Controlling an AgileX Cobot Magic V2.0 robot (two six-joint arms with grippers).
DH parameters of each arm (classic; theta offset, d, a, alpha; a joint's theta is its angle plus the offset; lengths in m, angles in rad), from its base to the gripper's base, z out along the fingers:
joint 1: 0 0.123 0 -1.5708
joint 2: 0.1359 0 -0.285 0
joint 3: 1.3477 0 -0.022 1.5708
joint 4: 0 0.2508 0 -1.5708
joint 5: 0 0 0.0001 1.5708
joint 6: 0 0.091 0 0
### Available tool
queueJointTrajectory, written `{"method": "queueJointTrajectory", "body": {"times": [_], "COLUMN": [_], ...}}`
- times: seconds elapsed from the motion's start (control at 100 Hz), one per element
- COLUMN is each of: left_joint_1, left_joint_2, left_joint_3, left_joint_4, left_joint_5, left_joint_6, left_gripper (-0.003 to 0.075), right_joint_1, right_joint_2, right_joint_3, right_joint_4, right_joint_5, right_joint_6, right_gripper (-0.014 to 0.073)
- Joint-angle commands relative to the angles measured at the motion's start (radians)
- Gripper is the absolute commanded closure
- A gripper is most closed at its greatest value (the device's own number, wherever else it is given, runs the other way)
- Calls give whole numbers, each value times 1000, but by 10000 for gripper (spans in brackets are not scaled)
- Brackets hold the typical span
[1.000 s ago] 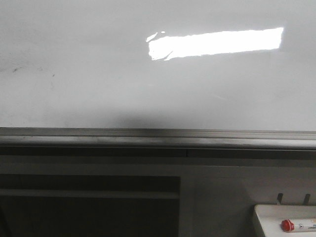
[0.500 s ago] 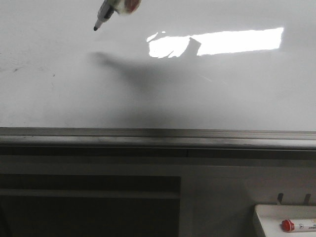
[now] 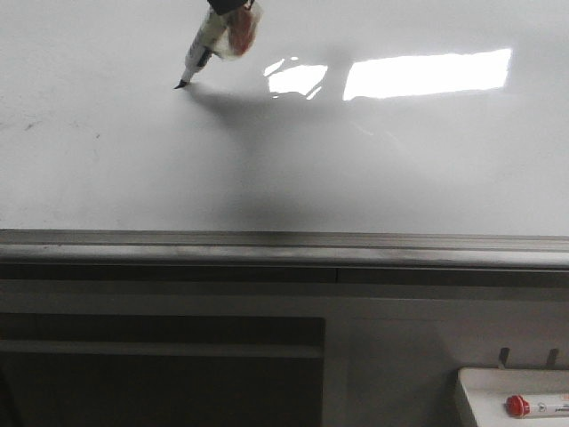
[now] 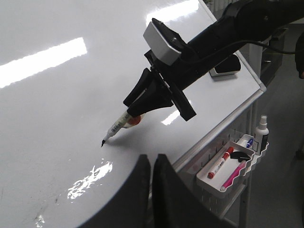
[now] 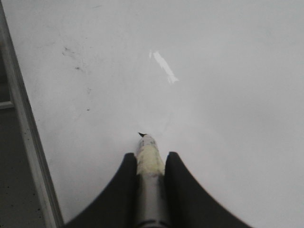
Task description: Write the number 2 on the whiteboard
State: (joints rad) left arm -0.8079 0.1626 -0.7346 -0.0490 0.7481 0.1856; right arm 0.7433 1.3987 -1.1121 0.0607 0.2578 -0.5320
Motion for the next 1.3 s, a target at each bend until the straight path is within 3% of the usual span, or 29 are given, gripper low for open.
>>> {"method": "queueJointTrajectory", "body": {"times": [0.0, 0.26, 0.45, 0.56, 0.7, 0.83, 0.94, 1.12, 1.29], "left_joint_1": [2, 2, 2, 2, 2, 2, 2, 2, 2], "left_joint_2": [14, 14, 14, 14, 14, 14, 14, 14, 14], "left_joint_3": [-21, -21, -21, -21, -21, -21, -21, -21, -21], "left_joint_4": [-10, -10, -10, -10, -13, -14, -14, -14, -12], "left_joint_5": [-94, -107, -109, -109, -109, -105, -105, -105, -105], "left_joint_6": [-14, -14, -14, -14, -14, -14, -14, -14, -14], "left_gripper": [741, 741, 741, 741, 741, 741, 741, 741, 741], "right_joint_1": [-65, -175, -211, -177, -86, -4, 4, -16, -77], "right_joint_2": [-30, -121, -177, -174, -147, -76, -16, 7, -44], "right_joint_3": [-45, -56, -42, 18, 112, 127, 127, 127, 127], "right_joint_4": [-52, -52, -49, -4, 81, 89, 115, 118, 115], "right_joint_5": [0, 140, 291, 268, 115, 5, -65, -55, 55], "right_joint_6": [-7, -5, 90, 92, 92, 99, 112, 112, 112], "right_gripper": [656, 655, 655, 655, 655, 655, 655, 655, 655]}}
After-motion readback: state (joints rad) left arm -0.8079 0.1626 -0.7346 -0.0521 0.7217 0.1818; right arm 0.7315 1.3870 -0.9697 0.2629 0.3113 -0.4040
